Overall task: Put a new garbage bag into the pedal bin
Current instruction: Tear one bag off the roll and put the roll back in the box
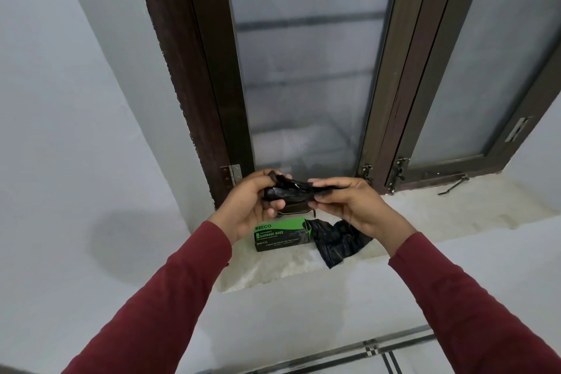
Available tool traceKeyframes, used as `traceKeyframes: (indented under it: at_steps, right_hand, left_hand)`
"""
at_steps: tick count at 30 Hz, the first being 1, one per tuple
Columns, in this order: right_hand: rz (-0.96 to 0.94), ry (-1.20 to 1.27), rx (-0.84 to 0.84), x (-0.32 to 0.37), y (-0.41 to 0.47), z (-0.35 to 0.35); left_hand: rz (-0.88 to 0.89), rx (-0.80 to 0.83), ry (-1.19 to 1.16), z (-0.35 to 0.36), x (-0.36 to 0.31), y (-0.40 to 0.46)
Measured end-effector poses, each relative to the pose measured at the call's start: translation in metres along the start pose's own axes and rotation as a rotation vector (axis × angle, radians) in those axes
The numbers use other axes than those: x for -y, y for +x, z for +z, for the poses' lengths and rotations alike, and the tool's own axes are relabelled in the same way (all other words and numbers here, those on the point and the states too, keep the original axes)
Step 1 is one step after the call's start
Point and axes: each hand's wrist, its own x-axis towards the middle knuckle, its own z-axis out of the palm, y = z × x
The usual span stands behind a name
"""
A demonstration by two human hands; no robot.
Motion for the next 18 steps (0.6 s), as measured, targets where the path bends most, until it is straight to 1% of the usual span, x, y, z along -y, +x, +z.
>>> traceKeyframes:
  at_steps: [1,2,3,5,6,8,10,12,13,15,16,17,18]
  right_hand:
    - [0.031,0.058,-0.023,0.001,0.000,0.001]
    - [0.065,0.112,-0.046,0.002,0.001,0.002]
    - [0.098,0.160,-0.066,0.003,0.001,0.003]
    - [0.164,0.244,-0.076,0.007,0.000,0.004]
    - [0.198,0.288,-0.075,0.008,0.001,0.004]
    - [0.263,0.376,-0.065,0.008,0.001,0.003]
    - [0.316,0.456,-0.077,0.006,0.001,0.001]
    - [0.355,0.496,-0.083,0.003,-0.002,-0.004]
    - [0.376,0.442,-0.072,0.004,-0.005,-0.006]
    - [0.382,0.153,-0.111,0.006,-0.007,-0.016]
    - [0.330,-0.021,-0.181,0.006,-0.003,-0.022]
    - [0.222,-0.191,-0.273,0.010,0.000,-0.024]
    - [0.072,-0.334,-0.336,0.014,0.003,-0.023]
  left_hand:
    - [0.040,0.061,0.002,-0.003,0.000,-0.002]
    - [0.094,0.093,0.052,-0.005,0.001,-0.002]
    - [0.159,0.088,0.153,-0.007,0.001,-0.003]
    - [0.286,-0.003,0.392,-0.007,0.002,-0.001]
    - [0.335,-0.053,0.469,-0.006,0.001,0.001]
    - [0.390,-0.088,0.492,-0.005,0.000,0.003]
    - [0.414,-0.051,0.445,-0.006,0.002,0.004]
    - [0.416,-0.036,0.461,-0.006,0.005,0.005]
    - [0.405,-0.046,0.481,-0.006,0.007,0.006]
    - [0.364,-0.085,0.504,-0.007,0.008,0.010]
    - [0.337,-0.101,0.510,-0.008,0.009,0.012]
    - [0.310,-0.103,0.518,-0.009,0.009,0.013]
    - [0.288,-0.096,0.530,-0.010,0.010,0.015]
